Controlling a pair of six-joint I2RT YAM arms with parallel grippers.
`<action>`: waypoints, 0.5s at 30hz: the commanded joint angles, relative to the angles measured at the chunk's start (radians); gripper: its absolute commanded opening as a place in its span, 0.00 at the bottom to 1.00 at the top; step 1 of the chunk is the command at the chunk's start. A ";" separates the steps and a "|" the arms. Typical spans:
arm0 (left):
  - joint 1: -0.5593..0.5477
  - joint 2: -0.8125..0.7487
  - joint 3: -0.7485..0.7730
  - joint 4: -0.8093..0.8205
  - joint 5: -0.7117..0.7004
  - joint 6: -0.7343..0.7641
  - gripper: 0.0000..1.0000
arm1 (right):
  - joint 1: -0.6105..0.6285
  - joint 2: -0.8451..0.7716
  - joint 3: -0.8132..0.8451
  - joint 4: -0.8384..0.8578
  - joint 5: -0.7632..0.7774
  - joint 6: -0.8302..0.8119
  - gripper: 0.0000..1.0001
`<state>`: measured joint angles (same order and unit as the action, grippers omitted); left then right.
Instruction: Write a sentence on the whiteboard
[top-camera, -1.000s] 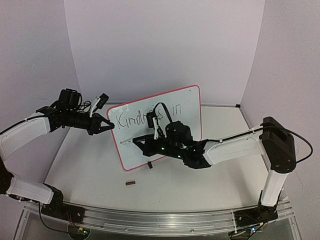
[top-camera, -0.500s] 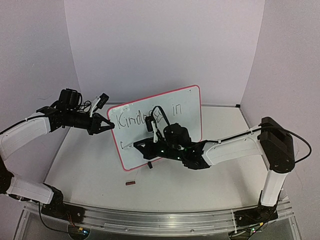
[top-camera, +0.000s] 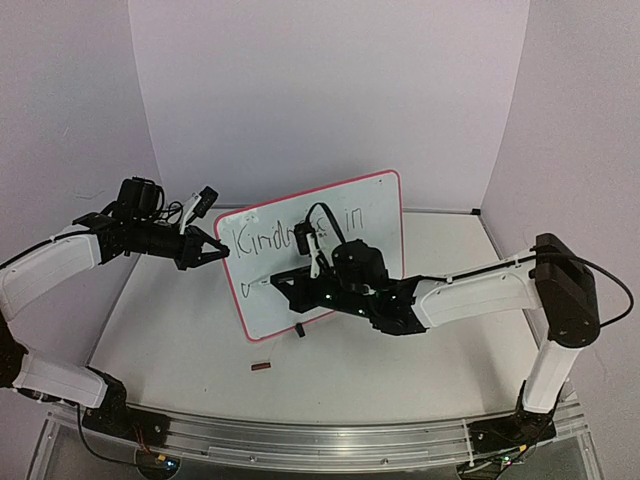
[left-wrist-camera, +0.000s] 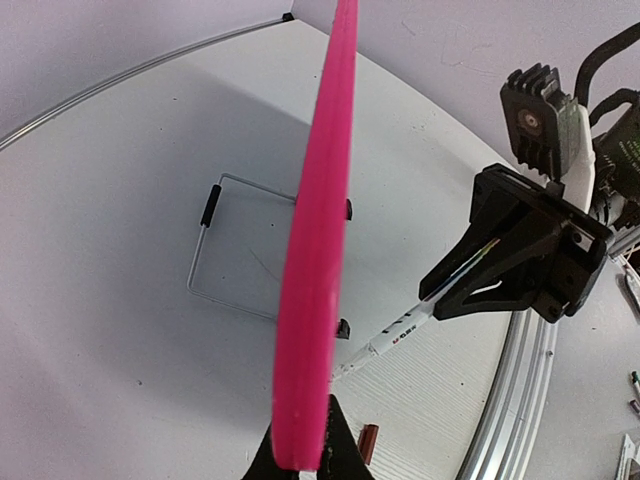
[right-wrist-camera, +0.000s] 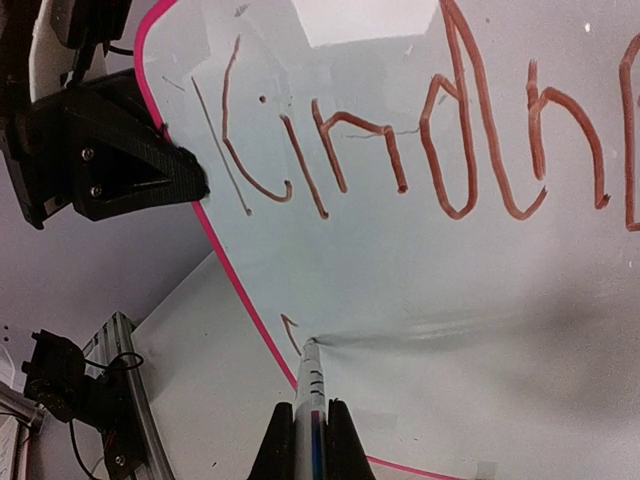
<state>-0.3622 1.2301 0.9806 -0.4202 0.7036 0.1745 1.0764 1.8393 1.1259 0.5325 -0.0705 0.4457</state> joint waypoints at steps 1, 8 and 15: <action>-0.017 0.020 -0.002 -0.040 -0.050 0.033 0.00 | -0.004 -0.042 0.045 0.017 0.032 -0.025 0.00; -0.017 0.024 -0.002 -0.038 -0.048 0.032 0.00 | -0.003 -0.026 0.036 0.017 0.026 -0.013 0.00; -0.018 0.025 -0.001 -0.038 -0.045 0.032 0.00 | -0.004 -0.009 -0.007 0.016 0.020 0.018 0.00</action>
<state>-0.3631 1.2301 0.9806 -0.4202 0.7040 0.1745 1.0760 1.8305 1.1367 0.5308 -0.0643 0.4463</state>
